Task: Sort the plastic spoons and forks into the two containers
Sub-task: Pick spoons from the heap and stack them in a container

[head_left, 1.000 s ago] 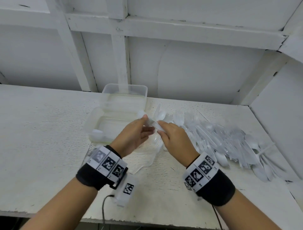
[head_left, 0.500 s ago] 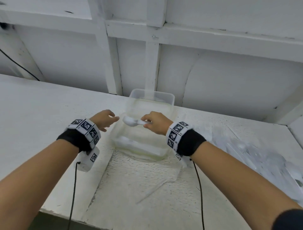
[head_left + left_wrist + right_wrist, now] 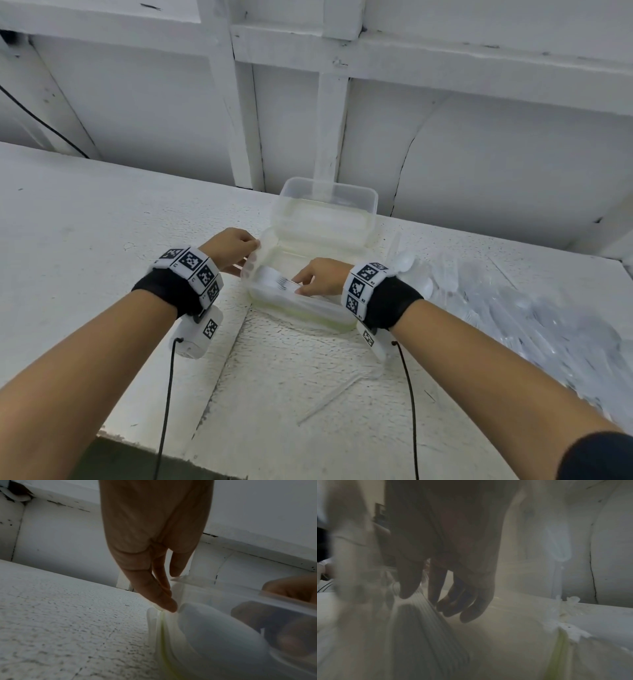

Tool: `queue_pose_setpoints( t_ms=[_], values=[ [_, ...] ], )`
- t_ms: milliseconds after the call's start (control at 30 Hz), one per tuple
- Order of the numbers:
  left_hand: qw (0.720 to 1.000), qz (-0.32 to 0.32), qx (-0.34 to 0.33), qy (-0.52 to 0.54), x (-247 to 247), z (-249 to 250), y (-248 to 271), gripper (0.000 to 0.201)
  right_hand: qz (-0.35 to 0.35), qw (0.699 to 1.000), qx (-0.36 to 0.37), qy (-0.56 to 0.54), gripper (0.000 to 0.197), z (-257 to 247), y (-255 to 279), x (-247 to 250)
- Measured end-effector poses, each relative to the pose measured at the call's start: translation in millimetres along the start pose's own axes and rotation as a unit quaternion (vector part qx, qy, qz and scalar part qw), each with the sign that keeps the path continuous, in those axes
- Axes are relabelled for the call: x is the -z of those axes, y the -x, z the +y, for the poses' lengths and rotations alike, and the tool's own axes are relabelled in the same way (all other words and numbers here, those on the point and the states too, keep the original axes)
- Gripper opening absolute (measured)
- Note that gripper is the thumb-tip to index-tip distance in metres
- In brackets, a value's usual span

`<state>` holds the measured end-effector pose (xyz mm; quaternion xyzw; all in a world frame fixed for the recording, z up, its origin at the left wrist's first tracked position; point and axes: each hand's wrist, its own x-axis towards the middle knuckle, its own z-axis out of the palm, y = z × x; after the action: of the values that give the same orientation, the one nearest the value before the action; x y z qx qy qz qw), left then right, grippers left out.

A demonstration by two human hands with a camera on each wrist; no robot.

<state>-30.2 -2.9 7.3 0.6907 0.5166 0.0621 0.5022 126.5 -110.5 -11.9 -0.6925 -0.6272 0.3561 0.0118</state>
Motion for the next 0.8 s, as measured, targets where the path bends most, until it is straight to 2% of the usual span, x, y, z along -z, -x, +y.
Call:
queue_pose_setpoints(
  t_ms=[200, 467, 800],
  values=[
    [1.0, 0.007, 0.001, 0.003, -1.5, 0.1, -0.2, 0.02, 0.042, 0.999, -0.009, -0.026, 0.033, 3.5, 2.8, -5.2],
    [1.0, 0.011, 0.002, -0.011, -4.2, -1.3, 0.9, 0.017, 0.041, 0.999, -0.005, 0.004, 0.027, 4.1, 4.9, -1.2],
    [0.998, 0.049, -0.022, -0.032, -8.0, 0.0, 1.1, 0.016, 0.051, 0.999, -0.013, -0.004, 0.036, 3.6, 8.2, -2.7]
  ],
)
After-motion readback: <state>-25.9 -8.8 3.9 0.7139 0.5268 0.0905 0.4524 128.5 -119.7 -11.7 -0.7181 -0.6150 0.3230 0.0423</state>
